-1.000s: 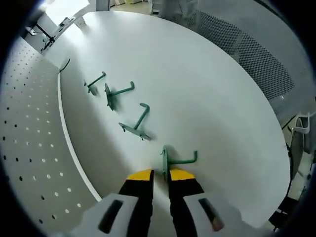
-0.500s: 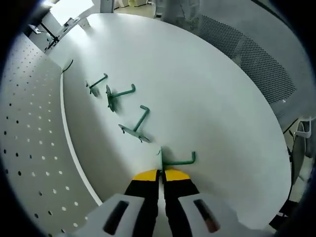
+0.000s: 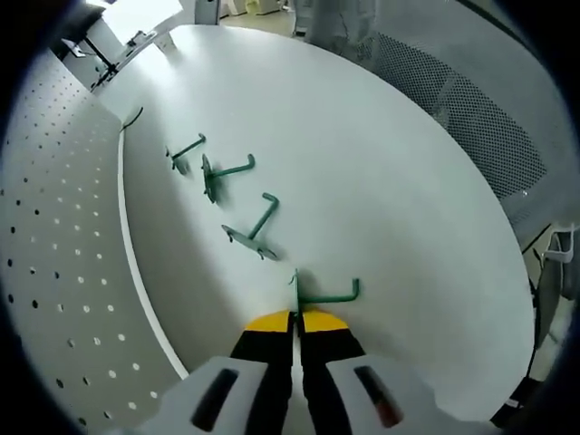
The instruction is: Insert the hook assembly into the mounting plate slot until the hook locks in place.
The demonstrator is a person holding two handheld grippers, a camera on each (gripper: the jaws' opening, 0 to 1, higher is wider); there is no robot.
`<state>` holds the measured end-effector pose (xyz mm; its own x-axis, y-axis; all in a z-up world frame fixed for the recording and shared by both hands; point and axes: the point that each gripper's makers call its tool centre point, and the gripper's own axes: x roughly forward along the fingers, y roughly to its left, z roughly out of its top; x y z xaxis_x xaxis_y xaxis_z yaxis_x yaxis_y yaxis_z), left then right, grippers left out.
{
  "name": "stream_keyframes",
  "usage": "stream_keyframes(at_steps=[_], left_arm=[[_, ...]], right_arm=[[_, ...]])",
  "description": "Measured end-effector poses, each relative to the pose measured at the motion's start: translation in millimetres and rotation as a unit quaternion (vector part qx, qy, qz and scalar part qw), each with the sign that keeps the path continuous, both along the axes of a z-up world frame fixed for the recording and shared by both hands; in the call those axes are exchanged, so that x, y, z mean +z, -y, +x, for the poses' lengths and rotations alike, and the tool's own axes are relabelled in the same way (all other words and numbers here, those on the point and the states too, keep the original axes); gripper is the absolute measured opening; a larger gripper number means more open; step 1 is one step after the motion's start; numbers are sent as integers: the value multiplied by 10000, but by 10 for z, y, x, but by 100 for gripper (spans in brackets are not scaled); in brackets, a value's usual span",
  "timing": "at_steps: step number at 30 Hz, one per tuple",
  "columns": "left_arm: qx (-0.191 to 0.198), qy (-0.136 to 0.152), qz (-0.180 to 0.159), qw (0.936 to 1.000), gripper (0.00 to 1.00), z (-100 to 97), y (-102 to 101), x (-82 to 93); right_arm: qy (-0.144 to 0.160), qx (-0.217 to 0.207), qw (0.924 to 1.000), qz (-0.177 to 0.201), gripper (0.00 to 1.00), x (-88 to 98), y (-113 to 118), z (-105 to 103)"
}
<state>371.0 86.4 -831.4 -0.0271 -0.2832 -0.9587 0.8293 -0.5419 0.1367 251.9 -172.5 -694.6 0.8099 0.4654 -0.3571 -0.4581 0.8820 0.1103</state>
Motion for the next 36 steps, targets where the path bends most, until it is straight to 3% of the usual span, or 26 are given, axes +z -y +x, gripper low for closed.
stream_keyframes(at_steps=[3, 5, 7, 13, 18, 22, 26, 27, 36], left_arm=[[54, -1, -51, 10000, 1, 8, 3, 3], [332, 71, -202, 9992, 1, 75, 16, 11], [570, -226, -390, 9974, 1, 12, 42, 13], [767, -205, -572, 9952, 1, 83, 39, 100], [1277, -307, -971, 9866, 1, 175, 93, 208], [1740, -342, -1343, 9749, 1, 261, 114, 325], [2235, -334, -1781, 9577, 1, 364, 95, 466], [2449, -404, -1902, 9499, 1, 369, 83, 508], [2978, -385, -2366, 9241, 1, 328, -52, 637]], right_arm=[[15, 4, 10000, 14, 57, 8, -3, 3], [17, 4, 10000, 15, 57, 10, 0, 7], [24, -7, 10000, 12, 58, 13, 9, 7], [1, -31, 10000, 3, 57, 1, 38, 6], [23, -16, 10000, 25, 57, 22, 14, 16], [37, -9, 10000, 38, 57, 32, 12, 25], [60, -51, 9999, 109, 57, 62, 26, 41], [63, -45, 9999, 104, 57, 67, 23, 42], [136, 27, 9998, 169, 56, 134, -45, 72]])
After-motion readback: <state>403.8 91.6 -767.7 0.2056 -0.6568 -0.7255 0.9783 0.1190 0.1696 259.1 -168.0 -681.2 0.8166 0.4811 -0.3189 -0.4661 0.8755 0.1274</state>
